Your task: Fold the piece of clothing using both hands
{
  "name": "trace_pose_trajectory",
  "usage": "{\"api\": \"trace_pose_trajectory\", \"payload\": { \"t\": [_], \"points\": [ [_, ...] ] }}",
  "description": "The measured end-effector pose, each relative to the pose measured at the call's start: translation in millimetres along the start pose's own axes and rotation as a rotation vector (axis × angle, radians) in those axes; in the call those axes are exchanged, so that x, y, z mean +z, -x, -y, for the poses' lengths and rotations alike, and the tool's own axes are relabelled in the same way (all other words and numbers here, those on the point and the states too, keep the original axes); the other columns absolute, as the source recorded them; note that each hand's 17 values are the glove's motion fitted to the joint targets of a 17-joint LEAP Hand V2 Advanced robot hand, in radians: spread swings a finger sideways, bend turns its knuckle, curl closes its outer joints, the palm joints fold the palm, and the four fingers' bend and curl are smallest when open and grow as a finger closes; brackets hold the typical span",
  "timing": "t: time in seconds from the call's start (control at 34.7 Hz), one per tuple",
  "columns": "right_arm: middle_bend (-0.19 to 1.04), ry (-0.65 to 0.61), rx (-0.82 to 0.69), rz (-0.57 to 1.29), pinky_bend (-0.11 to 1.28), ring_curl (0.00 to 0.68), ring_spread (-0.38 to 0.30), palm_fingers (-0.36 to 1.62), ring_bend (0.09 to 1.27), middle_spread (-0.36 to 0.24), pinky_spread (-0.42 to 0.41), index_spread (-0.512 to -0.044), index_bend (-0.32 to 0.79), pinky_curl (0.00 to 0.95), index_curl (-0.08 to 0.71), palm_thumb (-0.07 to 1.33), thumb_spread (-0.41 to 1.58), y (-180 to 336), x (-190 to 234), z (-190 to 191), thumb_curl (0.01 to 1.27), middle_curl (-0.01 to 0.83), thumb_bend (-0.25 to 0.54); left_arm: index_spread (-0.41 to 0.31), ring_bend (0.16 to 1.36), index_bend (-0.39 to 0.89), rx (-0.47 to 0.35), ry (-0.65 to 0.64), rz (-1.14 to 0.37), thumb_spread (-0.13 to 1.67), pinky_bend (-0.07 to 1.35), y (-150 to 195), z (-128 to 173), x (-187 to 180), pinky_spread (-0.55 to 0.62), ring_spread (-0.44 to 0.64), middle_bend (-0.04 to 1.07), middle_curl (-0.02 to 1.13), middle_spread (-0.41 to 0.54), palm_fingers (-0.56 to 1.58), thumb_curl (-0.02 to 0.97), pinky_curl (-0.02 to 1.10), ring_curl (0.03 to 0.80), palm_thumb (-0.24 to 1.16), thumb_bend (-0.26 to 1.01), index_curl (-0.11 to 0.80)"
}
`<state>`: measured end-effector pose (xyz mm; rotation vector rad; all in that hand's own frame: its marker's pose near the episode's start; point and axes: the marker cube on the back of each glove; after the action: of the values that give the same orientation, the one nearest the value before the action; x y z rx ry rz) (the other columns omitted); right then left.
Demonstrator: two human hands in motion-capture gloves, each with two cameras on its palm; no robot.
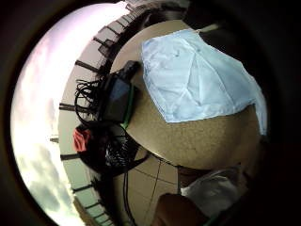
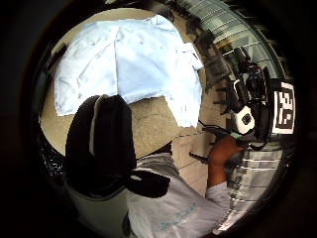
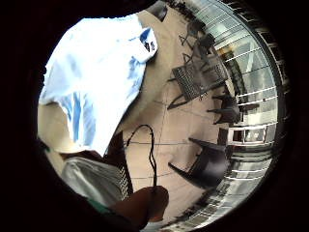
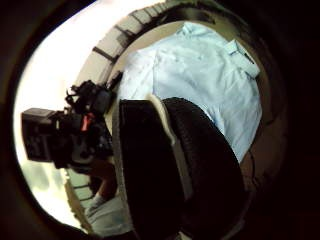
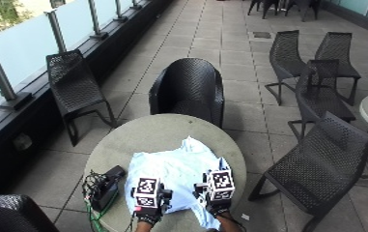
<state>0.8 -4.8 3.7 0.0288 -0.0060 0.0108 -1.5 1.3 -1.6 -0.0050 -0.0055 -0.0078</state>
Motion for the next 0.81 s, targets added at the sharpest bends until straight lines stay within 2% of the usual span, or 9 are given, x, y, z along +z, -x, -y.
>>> {"api": "trace_pose_trajectory", "payload": {
  "t": [0.03,0.14,0.29,0.58,0.69,0.81],
  "points": [
    [0.23,-0.004,0.001,0.002,0.36,0.024,0.054,0.16,0.21,-0.020,0.120,-0.184,0.14,0.078,0.032,0.16,0.43,-0.1,1.0,0.9,0.02,0.053,0.101,-0.039,0.46,0.12,-0.001,0.001,0.000,0.46,0.33,0.3,-0.1,-0.1,0.18,0.09,0.22,0.06,0.008,0.45,0.042,0.07,0.089,0.19,0.13,0.032],
    [0.24,0.008,0.005,0.025,0.39,0.057,0.082,0.14,0.21,-0.026,0.176,-0.266,0.15,0.133,0.076,0.16,0.70,2.2,3.4,0.6,0.04,0.098,0.091,-0.056,0.52,0.11,-0.002,0.002,-0.009,0.75,0.35,1.6,-2.1,-2.5,0.26,0.14,0.22,0.13,0.016,0.41,0.075,0.14,0.166,0.23,0.15,0.067],
    [0.25,0.036,-0.002,0.030,0.40,0.085,0.105,0.11,0.22,-0.031,0.216,-0.322,0.15,0.174,0.115,0.15,0.91,5.3,1.9,-3.6,0.06,0.141,0.067,-0.068,0.54,0.13,-0.003,0.008,-0.007,0.98,0.37,3.6,-4.1,-2.7,0.32,0.17,0.22,0.18,0.023,0.37,0.111,0.19,0.204,0.24,0.15,0.103],
    [0.25,-0.014,-0.029,-0.005,0.41,0.125,0.126,0.08,0.24,-0.030,0.248,-0.363,0.15,0.224,0.169,0.17,1.11,5.4,-8.9,-12.1,0.11,0.203,0.037,-0.077,0.57,0.13,0.010,-0.006,-0.009,1.20,0.37,5.7,-17.5,-7.2,0.37,0.21,0.21,0.24,0.028,0.33,0.168,0.23,0.236,0.24,0.12,0.154],
    [0.25,-0.022,-0.023,-0.006,0.43,0.138,0.129,0.09,0.24,-0.027,0.252,-0.368,0.14,0.241,0.182,0.18,1.14,0.8,5.9,-12.3,0.12,0.224,0.023,-0.079,0.58,0.13,-0.001,-0.016,-0.010,1.23,0.37,11.4,-19.2,1.7,0.38,0.22,0.21,0.26,0.033,0.33,0.185,0.25,0.245,0.23,0.10,0.169],
    [0.25,0.046,-0.005,-0.024,0.44,0.149,0.132,0.09,0.24,-0.025,0.256,-0.371,0.14,0.256,0.194,0.20,1.15,-2.9,29.7,-19.3,0.14,0.240,0.013,-0.079,0.58,0.13,-0.020,0.012,-0.001,1.25,0.38,18.0,-17.3,23.2,0.38,0.22,0.21,0.28,0.035,0.32,0.203,0.26,0.251,0.23,0.08,0.182]
  ]
}}
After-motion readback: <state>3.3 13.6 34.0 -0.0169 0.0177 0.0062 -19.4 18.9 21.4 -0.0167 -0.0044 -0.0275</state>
